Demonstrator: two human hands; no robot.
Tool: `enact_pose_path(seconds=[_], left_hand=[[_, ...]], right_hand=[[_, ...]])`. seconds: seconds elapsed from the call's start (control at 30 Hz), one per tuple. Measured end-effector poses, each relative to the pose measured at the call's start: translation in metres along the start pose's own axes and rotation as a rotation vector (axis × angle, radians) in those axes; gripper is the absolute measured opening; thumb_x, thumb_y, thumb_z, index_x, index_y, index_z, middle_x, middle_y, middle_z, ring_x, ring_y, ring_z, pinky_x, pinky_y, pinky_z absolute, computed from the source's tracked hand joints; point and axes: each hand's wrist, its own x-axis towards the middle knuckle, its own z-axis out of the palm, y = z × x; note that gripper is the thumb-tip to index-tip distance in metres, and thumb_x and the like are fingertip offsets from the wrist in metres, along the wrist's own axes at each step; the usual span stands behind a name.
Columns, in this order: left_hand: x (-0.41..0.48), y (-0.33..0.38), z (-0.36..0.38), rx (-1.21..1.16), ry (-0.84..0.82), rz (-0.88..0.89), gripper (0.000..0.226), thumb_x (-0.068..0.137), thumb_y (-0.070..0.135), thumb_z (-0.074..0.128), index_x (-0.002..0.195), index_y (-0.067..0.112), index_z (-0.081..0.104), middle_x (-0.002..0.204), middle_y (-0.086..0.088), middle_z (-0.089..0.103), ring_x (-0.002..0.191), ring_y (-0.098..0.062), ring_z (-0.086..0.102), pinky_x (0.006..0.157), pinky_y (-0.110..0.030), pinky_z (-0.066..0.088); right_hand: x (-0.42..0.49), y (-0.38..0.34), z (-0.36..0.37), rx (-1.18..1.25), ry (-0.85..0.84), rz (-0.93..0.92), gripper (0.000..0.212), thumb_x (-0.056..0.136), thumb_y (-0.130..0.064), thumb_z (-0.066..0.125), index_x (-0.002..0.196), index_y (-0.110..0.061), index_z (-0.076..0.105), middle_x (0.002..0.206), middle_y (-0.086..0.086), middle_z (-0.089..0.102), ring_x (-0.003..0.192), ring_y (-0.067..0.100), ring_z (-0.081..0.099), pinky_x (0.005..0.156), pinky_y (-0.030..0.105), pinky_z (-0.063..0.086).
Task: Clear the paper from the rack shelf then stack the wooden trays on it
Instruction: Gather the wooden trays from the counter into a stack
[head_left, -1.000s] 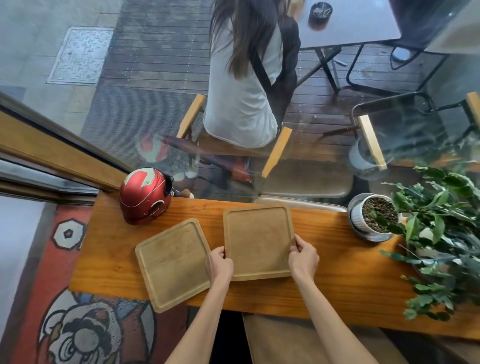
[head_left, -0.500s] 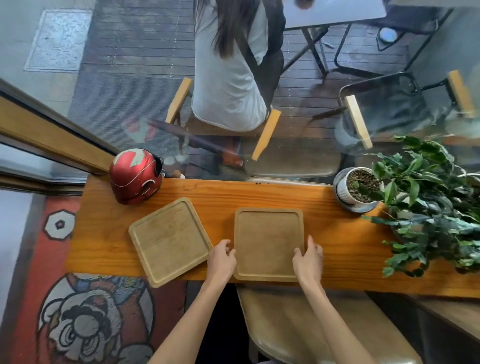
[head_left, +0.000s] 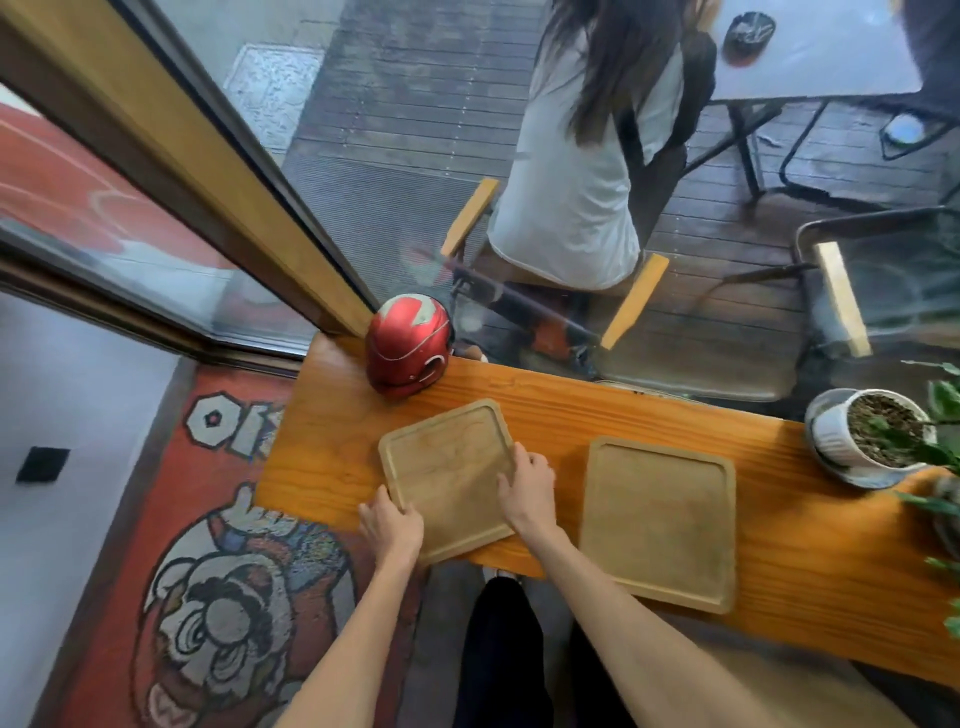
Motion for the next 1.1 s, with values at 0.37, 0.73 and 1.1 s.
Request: enact_pose_path(seconds=[0.37, 0.73, 1.1], left_hand=[[0.02, 0.009, -0.037, -0.288, -0.09, -0.002, 0.064, 0.088, 0.006, 0.056, 0.149, 0.022, 0.041, 0.145, -0.009, 0.044, 0.125, -0.032, 0.051, 0.1, -0.052, 0.05], [-0.121, 0.115, 0.043, -0.084, -0.253, 0.316, 0.062, 0.094, 0.014, 0.054, 0.151, 0.026, 0.033, 0.147, -0.006, 0.032, 0.134, -0.03, 0.03, 0.111, -0.05, 0.033], [-0.172, 0.109, 0.134, 0.038, -0.399, 0.252, 0.067, 0.095, 0.024, 0.056, 0.154, 0.03, 0.026, 0.15, -0.007, 0.032, 0.138, -0.031, 0.028, 0.114, -0.049, 0.03]], right_hand=[[0.01, -0.023, -0.01, 0.128, 0.09, 0.105, 0.043, 0.094, -0.012, 0.055, 0.137, -0.018, 0.053, 0.134, 0.01, 0.055, 0.123, 0.03, 0.053, 0.104, 0.042, 0.046], [-0.044, 0.1, -0.16, 0.252, 0.328, 0.22, 0.048, 0.094, -0.007, 0.057, 0.139, -0.023, 0.054, 0.131, 0.003, 0.06, 0.119, 0.021, 0.058, 0.104, 0.046, 0.048], [-0.069, 0.205, -0.174, 0.333, 0.277, 0.401, 0.049, 0.096, -0.017, 0.057, 0.144, -0.019, 0.05, 0.14, 0.007, 0.052, 0.122, 0.027, 0.055, 0.106, 0.043, 0.046]])
